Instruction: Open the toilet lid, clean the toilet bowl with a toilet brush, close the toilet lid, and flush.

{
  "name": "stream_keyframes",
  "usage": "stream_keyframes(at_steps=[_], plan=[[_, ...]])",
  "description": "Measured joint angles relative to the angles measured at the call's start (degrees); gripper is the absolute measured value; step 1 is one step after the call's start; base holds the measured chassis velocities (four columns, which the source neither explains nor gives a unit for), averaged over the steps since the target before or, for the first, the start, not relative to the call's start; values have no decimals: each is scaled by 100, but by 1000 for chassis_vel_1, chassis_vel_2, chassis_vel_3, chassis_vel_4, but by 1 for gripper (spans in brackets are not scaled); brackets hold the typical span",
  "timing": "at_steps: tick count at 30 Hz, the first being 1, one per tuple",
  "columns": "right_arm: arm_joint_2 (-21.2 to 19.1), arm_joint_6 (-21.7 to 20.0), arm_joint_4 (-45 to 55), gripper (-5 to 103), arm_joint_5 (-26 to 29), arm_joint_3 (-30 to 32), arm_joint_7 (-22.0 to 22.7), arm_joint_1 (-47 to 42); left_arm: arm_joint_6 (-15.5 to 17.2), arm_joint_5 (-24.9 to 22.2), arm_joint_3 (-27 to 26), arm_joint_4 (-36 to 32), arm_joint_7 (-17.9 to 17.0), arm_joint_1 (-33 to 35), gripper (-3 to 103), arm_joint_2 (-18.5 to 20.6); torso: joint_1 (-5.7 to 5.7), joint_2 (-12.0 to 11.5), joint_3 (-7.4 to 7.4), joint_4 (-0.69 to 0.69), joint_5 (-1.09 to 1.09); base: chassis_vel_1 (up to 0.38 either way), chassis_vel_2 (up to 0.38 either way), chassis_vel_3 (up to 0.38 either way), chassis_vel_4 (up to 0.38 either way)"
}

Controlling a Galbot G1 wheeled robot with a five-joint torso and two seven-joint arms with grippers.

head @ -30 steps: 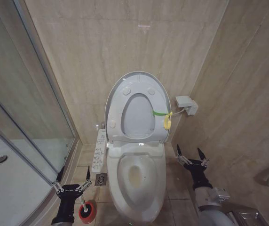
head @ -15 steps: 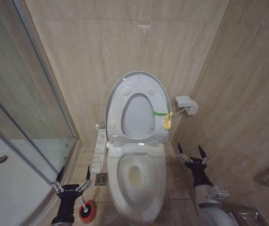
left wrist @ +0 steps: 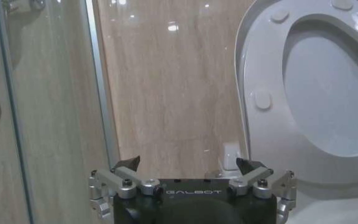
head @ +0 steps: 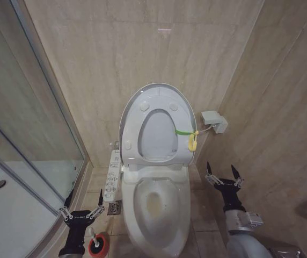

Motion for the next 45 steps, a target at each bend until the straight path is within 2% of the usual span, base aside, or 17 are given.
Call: stream_keyframes(at_steps=[14,25,33,45], plan=[[-63,30,-121,100,-193,32,317,379,0,0,1,0,0,0,100,0,3,-1,1,2,0,-55,19,58,-28],[-461,-134,-539,100,-35,-7,520,1184,0,0,1,0,0,0,100,0,0,0,0,2,0,0,0,0,0],[-799,-134,-1550,100,105,-247,592,2392,0,0,0,0,0,0,100,0,0,0,1,2,0,0,0,0,0],[-1045,-99,-3050,100,275,-628,655,4207,0,0,0,0,-1,0,100,0,1,-1,1,1,0,0,0,0,0]])
